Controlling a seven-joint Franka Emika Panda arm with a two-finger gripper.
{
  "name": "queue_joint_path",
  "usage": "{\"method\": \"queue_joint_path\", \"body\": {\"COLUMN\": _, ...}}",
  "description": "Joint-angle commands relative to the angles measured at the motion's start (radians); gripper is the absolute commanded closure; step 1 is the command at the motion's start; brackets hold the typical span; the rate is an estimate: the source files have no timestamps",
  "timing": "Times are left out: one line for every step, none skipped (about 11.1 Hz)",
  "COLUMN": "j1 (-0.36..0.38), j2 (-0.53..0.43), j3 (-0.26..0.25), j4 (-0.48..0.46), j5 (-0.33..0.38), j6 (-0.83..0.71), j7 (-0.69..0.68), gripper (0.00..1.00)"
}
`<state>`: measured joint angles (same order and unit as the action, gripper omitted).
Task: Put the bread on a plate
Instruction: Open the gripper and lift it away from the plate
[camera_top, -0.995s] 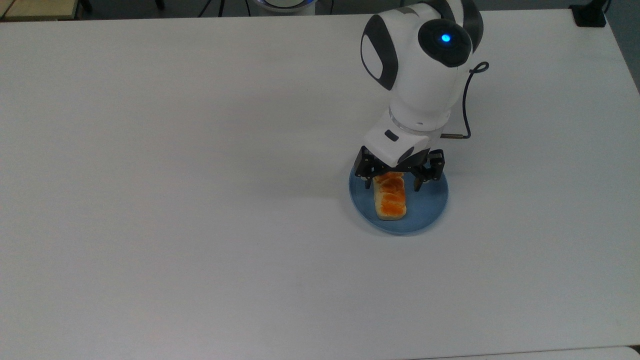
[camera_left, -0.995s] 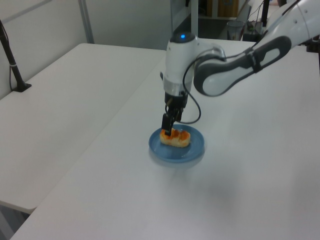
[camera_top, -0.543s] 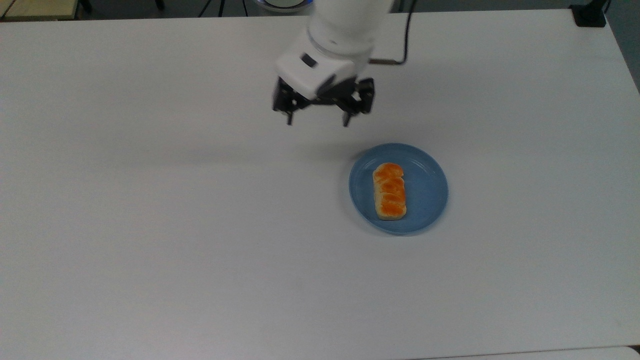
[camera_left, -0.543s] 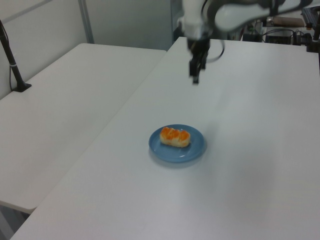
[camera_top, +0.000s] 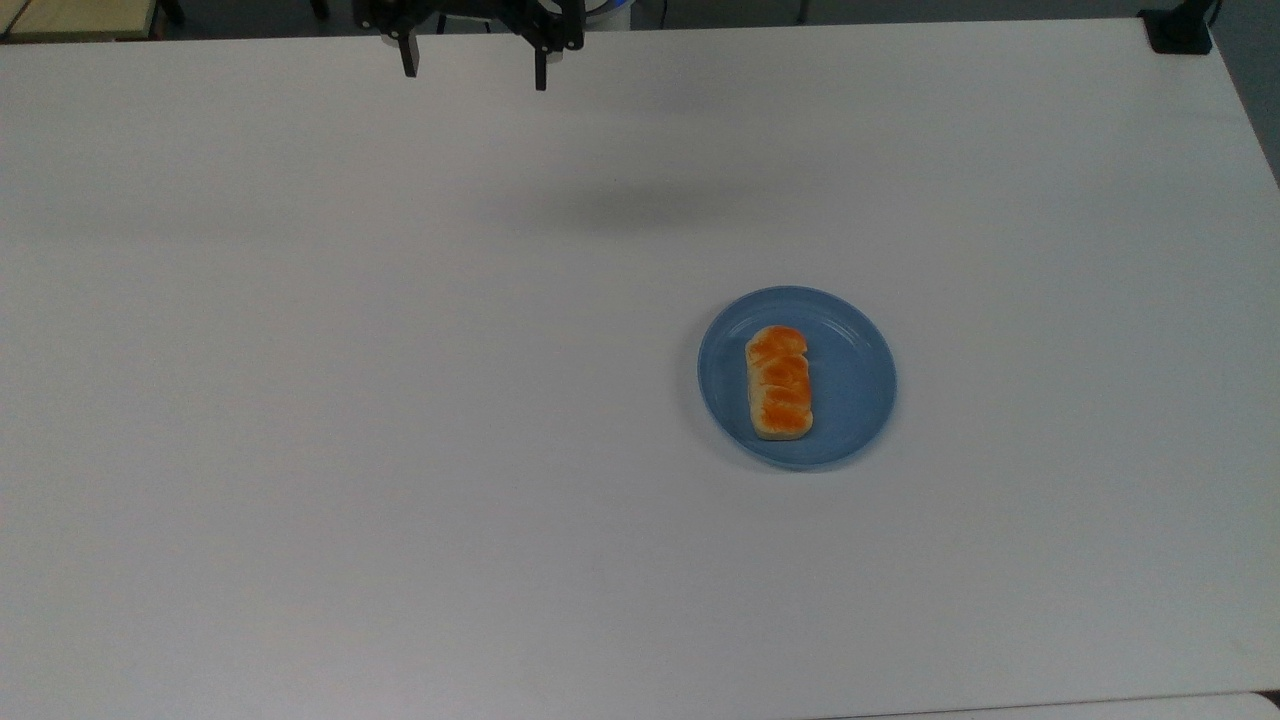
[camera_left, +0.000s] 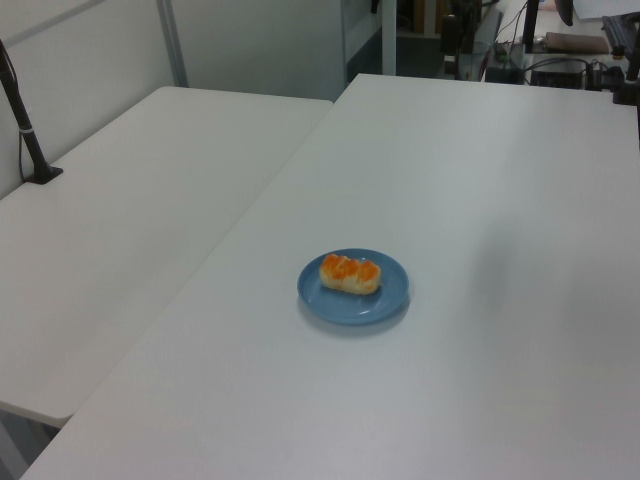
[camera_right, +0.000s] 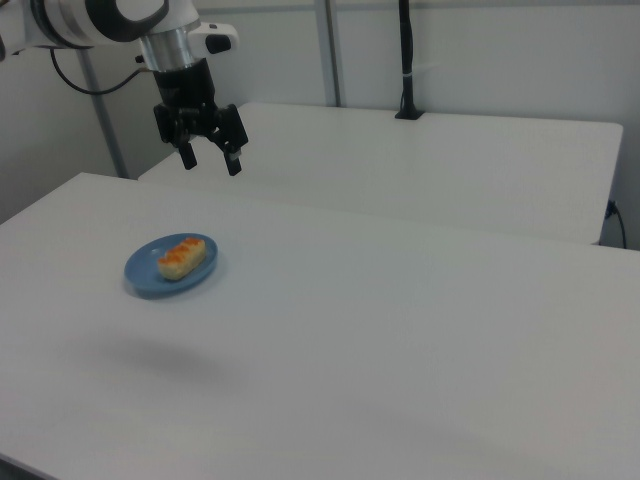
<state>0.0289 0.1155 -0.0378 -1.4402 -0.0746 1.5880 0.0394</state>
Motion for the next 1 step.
{"method": "queue_joint_path", "body": {"j1": -0.001, "j2": -0.037, "j3": 0.006, "j4": -0.040, "j5": 0.021, "j6": -0.040, "j7": -0.013, "gripper": 0.00}}
